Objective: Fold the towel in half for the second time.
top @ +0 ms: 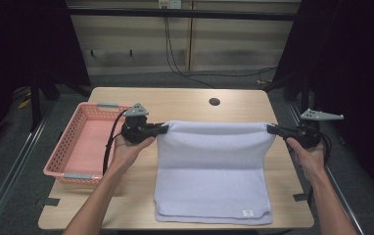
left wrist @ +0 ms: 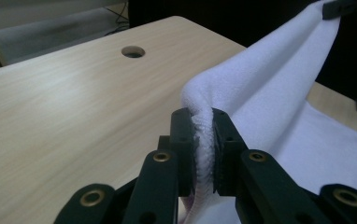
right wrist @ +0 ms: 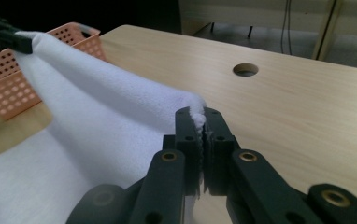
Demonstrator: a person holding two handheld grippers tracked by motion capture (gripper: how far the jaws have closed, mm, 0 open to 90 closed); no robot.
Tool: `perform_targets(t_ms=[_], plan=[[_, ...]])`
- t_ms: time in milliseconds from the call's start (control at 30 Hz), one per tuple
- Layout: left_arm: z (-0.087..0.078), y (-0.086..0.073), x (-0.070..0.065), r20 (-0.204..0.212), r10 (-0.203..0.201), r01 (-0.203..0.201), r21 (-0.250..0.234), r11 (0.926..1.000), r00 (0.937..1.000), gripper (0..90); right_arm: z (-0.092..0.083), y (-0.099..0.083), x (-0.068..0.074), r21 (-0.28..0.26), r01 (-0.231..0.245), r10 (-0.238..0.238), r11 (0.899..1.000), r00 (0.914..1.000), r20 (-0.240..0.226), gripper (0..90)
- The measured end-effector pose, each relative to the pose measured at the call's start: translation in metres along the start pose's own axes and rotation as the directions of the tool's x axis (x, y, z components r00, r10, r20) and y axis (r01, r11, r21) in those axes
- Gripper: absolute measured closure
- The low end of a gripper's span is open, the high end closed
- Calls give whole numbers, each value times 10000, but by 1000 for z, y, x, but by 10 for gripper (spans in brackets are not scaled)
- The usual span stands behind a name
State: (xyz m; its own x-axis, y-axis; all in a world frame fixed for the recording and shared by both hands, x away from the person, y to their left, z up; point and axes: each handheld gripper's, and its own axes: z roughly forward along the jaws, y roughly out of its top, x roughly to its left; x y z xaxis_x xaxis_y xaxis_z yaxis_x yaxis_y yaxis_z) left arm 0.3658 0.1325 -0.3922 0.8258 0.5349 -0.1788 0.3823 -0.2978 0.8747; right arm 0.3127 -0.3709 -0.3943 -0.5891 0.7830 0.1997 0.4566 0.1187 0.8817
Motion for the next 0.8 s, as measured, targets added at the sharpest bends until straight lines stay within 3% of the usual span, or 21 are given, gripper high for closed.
perform_targets(t_ms=[133,267,367,433,500,600,667,700,800], plan=[[-10,-9,-12,253,267,-271,181,9995,9993,813,-14,-13,15,193,269,-266,9994,9995,-189,867],[-16,-26,-24,410,227,-244,413,9988,9989,812,-26,-28,30,364,410,-392,9985,9981,-474,865],[-20,-40,-37,631,294,-330,566,9978,9976,811,-32,-43,46,640,611,-561,9961,9955,-769,863],[-23,-49,-48,859,112,-182,818,9965,9962,806,-36,-53,56,838,812,-734,9932,9930,-923,860],[-26,-60,-59,1138,246,-352,921,9951,9932,803,-41,-66,65,1025,808,-701,9914,9922,-1033,860],[-25,-78,-69,1228,448,-614,1349,9890,9914,801,-45,-90,73,1452,772,-598,9864,9910,-1200,855],[-24,-89,-71,1347,212,-422,1553,9870,9907,799,-47,-105,75,1676,677,-458,9835,9903,-1314,848],[-24,-94,-72,1366,277,-498,1609,9857,9902,796,-48,-111,76,1755,660,-422,9823,9898,-1361,841],[-28,-108,-72,1362,359,-644,2113,9753,9900,786,-55,-127,79,1993,574,-290,9783,9894,-1424,809]])
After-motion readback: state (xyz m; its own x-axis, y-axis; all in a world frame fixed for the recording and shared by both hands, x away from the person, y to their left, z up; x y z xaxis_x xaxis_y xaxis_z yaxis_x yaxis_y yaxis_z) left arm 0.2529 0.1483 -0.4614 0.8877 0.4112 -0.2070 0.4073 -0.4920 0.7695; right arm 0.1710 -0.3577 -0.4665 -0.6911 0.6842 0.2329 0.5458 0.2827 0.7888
